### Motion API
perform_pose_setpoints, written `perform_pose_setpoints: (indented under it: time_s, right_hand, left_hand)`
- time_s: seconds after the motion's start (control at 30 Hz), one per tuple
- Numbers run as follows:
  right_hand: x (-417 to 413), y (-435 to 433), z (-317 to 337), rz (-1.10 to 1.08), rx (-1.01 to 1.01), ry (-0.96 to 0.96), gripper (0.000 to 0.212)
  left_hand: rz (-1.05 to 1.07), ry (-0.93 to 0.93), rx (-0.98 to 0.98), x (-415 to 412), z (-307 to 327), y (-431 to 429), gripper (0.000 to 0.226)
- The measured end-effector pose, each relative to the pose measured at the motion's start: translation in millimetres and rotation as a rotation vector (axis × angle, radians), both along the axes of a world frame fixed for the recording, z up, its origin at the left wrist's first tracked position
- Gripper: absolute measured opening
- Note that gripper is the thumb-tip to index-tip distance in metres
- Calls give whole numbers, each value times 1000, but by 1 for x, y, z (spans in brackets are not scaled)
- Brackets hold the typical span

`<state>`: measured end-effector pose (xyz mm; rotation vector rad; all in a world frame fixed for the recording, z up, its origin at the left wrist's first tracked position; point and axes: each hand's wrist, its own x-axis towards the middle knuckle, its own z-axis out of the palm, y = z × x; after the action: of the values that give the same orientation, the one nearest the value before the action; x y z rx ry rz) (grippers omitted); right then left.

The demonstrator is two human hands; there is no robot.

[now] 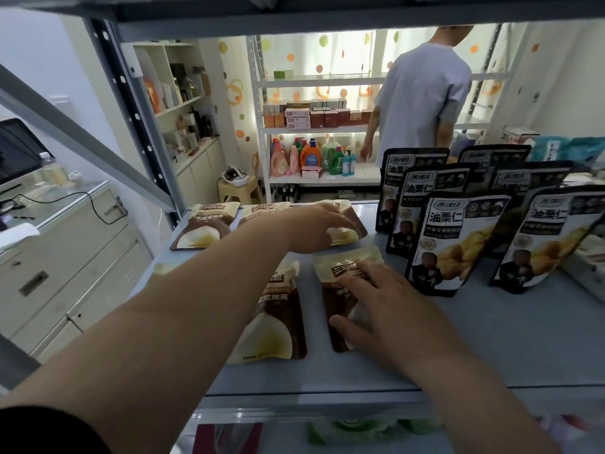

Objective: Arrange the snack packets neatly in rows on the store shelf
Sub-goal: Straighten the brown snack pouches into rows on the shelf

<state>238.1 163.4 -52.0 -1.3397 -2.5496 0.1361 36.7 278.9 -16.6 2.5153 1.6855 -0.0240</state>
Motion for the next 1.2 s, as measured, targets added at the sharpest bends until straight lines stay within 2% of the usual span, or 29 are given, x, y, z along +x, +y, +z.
perform_pose_setpoints:
  time_s: [0.1,0.4,0.5,0.6,0.7,0.87,0.93,1.03,1.2]
  right_hand:
    - [1,0,-2,-3,-4,12,57]
    - [1,2,-5,-2,-2,7,60]
    - [1,2,-5,0,-4,2,60]
    - [2,2,-4,6,-24,-1,60]
    - [2,0,-2,5,-11,-11,58]
    - [0,-1,-2,-4,-42,-60,62]
    - [0,-1,-3,-9,-43,-75,63]
    - [-2,-2,0,-16,-54,-80,61]
    - [-7,-7,2,-23,-71,-82,61]
  left_hand:
    - [-2,65,21,4,-5,6,56]
    - [56,68,-9,-1,-9,13,53]
    - [79,0,-11,-1,2,3,54]
    - [128,-116,51,-3,25,-26,59]
    - [140,-101,136,-10,38,-81,56]
    - [254,-70,139,-17,9,-170,58]
    - [299,-33,111,-15,-8,-184,62]
    - [318,-32,113,-14,-25,-191,82]
    - [295,-55,195,-20,-35,-189,78]
